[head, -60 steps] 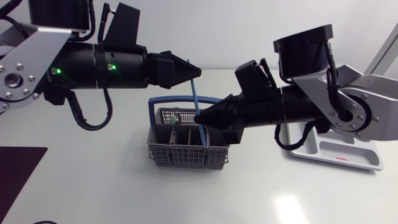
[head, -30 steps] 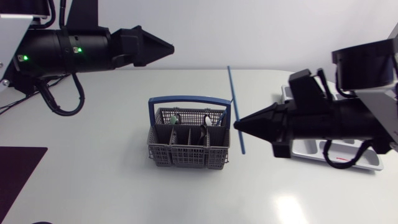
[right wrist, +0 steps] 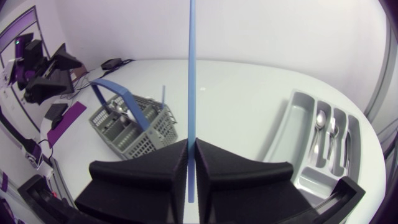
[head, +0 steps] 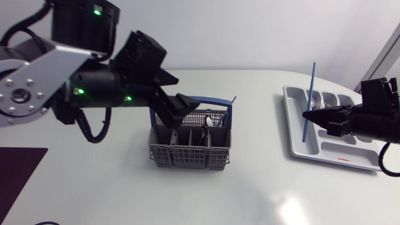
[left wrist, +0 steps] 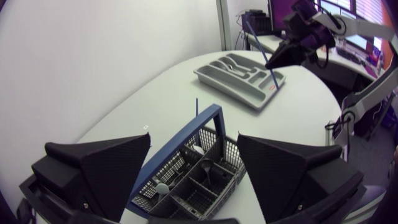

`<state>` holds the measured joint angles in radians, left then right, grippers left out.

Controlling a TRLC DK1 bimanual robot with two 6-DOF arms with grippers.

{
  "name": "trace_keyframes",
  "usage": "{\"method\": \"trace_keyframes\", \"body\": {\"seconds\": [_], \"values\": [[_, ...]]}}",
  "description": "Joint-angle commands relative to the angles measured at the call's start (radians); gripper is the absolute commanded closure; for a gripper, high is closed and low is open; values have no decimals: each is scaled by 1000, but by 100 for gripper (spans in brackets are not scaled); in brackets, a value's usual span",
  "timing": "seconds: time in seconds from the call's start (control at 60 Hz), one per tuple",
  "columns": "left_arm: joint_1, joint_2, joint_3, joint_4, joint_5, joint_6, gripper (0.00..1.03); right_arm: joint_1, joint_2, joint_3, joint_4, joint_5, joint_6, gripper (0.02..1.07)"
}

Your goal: Sort the cutlery from the basket into the organizer compartments.

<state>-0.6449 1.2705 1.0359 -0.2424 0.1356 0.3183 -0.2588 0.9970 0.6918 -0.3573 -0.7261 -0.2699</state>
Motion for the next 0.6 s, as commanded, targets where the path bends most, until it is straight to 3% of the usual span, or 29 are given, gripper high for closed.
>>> {"method": "trace_keyframes", "body": {"seconds": [0.0, 0.183, 0.583], "values": [[-33, 63, -19, -17, -37, 117, 7, -43, 94, 11, 37, 33, -9, 101], [-114, 112, -42, -17, -157, 361, 7, -77, 285, 58, 123, 146, 14, 101], [-194, 221, -60, 8, -295, 650, 7, -62, 638, 224, 228, 373, 133, 101]]}}
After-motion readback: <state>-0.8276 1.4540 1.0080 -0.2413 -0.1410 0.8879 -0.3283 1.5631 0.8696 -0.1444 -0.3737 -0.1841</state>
